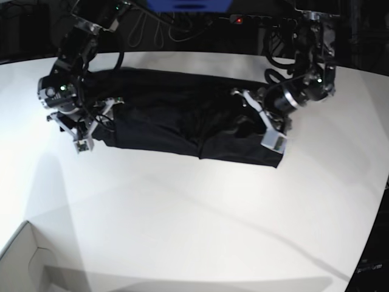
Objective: Layout the t-shirt on the table in an organized manner, then fold the t-shirt properly
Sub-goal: 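Press and straighten the folded strip end with the left gripper, then release, then grasp the strip end with the right gripper and fold it over toward the left gripper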
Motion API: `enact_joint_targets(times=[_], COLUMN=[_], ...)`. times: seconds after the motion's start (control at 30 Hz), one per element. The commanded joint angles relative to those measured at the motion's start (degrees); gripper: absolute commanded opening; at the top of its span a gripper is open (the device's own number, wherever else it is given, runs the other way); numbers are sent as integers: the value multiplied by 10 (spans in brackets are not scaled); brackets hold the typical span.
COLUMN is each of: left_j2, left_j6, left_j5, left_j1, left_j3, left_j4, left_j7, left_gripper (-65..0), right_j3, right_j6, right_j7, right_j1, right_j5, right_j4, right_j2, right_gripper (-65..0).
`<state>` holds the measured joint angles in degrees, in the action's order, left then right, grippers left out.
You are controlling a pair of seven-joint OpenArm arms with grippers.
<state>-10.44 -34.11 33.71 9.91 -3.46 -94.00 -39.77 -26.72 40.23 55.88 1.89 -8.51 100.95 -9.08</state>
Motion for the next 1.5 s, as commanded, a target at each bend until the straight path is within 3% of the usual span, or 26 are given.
enact_joint_targets(times=[0.0,0.23,0.5,0.63,0.87,0.97,1.1,1.13,1.33,1.47], left_j2=[-1,-1,-2,-20,-37,-36,-38,-38,-36,-38], left_j6=[-5,-5,-7,-7,-6,-11,-11,-11,-11,-11], left_j5=[11,11,15,18,18,18,16,15,17,13], left_j1=[-5,-3,0,0,28,38,53,56,52,51], left_j3=[9,58,68,68,-14,-84,-172,-194,-304,-328], left_j4=[-8,-13,-18,-53,-117,-116,-113,-106,-29,9], left_j7=[14,14,13,13,14,14,14,14,14,14], left_gripper=[-416,-416,-416,-416,-416,-416,-416,-416,-416,-416], right_j3=[0,-37,-48,-48,-47,-46,-46,-45,-41,-8], right_j6=[-2,-2,-2,-2,-2,-2,-2,-2,-2,-2], right_j7=[-9,-11,-9,-9,-9,-8,-8,-7,13,15], right_j1=[-6,6,8,4,8,16,23,23,17,21], right_j5=[6,6,6,7,41,97,144,145,146,147], right_j4=[9,9,6,-35,-61,-60,-60,-60,-33,36], right_j2=[1,1,1,1,1,1,1,1,1,1], right_gripper=[-254,-254,-254,-254,-269,-375,-628,-650,-650,-650])
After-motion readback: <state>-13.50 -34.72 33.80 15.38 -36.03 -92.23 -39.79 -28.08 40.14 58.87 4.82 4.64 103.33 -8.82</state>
